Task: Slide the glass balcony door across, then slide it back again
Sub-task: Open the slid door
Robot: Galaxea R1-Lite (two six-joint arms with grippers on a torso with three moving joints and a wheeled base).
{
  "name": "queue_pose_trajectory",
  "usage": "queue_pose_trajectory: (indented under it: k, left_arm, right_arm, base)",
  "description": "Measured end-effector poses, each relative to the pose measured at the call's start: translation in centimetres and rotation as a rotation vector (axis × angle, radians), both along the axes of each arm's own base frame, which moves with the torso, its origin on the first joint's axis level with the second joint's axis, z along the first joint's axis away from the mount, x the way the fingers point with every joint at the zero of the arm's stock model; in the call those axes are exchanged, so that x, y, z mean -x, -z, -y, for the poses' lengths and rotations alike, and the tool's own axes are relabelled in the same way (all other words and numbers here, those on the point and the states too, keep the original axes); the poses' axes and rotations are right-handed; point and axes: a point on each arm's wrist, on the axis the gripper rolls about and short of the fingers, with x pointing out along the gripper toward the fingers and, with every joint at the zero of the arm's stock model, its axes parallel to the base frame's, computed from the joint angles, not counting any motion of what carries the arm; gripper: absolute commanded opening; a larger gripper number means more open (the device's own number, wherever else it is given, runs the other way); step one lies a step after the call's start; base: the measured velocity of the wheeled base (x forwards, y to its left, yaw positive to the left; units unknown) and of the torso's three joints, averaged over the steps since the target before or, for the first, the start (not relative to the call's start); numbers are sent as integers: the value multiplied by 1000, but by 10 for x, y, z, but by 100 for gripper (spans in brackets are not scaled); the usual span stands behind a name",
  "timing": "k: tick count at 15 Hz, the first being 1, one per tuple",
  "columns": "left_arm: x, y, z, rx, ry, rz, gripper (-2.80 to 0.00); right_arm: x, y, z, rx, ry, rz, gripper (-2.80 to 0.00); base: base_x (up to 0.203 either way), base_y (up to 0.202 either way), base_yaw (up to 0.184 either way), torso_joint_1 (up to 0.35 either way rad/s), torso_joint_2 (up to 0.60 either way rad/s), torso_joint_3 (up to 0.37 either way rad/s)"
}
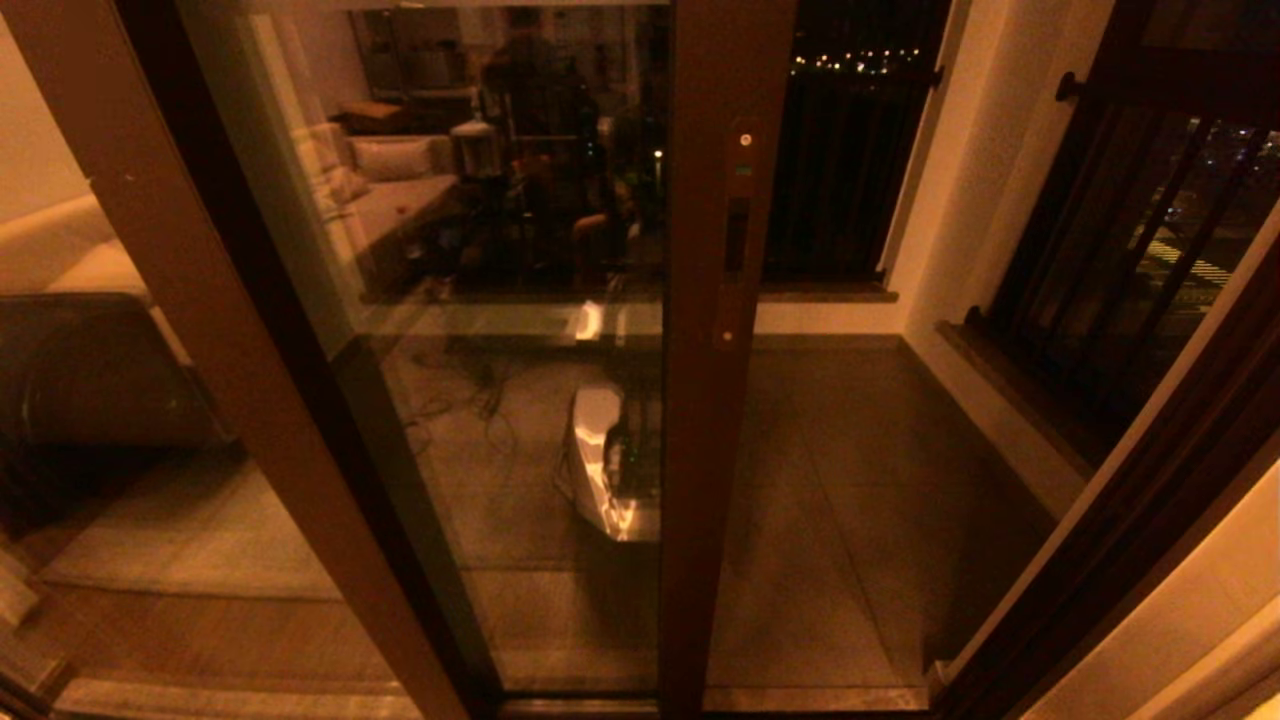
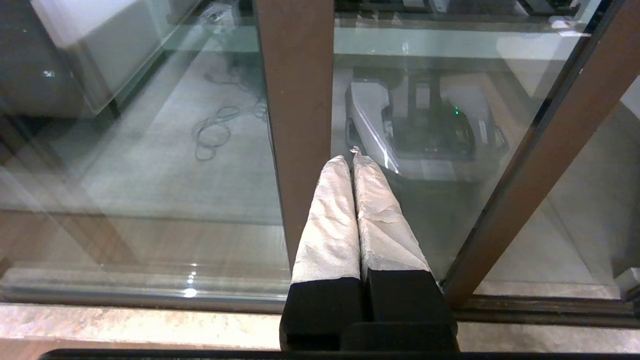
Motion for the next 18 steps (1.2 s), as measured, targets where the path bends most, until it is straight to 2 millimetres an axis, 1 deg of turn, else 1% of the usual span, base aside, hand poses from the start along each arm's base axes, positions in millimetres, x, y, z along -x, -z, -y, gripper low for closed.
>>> queue_pose_trajectory:
  k: [1, 2, 3, 5, 8, 9, 10, 11, 13, 18]
  left_arm:
    - [0, 0, 0, 0, 0, 0, -280]
    - [0, 0, 0, 0, 0, 0, -280]
    - [0, 0, 0, 0, 1, 0, -280]
    - [0, 0, 0, 0, 0, 0, -280]
    - [0, 0, 0, 0, 1, 0, -280]
    - [0, 0, 0, 0, 0, 0, -280]
    - [0, 0, 0, 0, 0, 0, -280]
    - [0, 0, 0, 0, 0, 0, -280]
    - [0, 0, 0, 0, 0, 0, -280]
    - [0, 0, 0, 0, 0, 0, -280]
  right_arm:
    - [0, 0, 0, -85, -6, -4, -280]
    - [0, 1, 0, -127, -10, -8, -280]
    - [0, 1, 0, -124, -8, -6, -280]
    - [0, 1, 0, -33, -3, 5, -280]
    - [-1, 2, 0, 231, 1, 3, -280]
    - [-1, 4, 0, 294, -4, -18, -280]
    - [0, 5, 0, 308, -5, -41, -280]
    - [1, 6, 0, 276, 4, -63, -280]
    - [1, 6, 1, 158, 23, -78, -280]
    - [1, 6, 1, 140, 28, -80, -280]
  base:
    - [0, 0, 0, 0, 0, 0]
    - [0, 0, 0, 0, 0, 0]
    - [0, 0, 0, 0, 0, 0]
    - [0, 0, 0, 0, 0, 0]
    - [0, 0, 0, 0, 0, 0]
    - [0, 0, 0, 0, 0, 0]
    - [0, 0, 0, 0, 0, 0]
    - [0, 0, 0, 0, 0, 0]
    - [0, 0, 0, 0, 0, 0]
    - [0, 0, 0, 0, 0, 0]
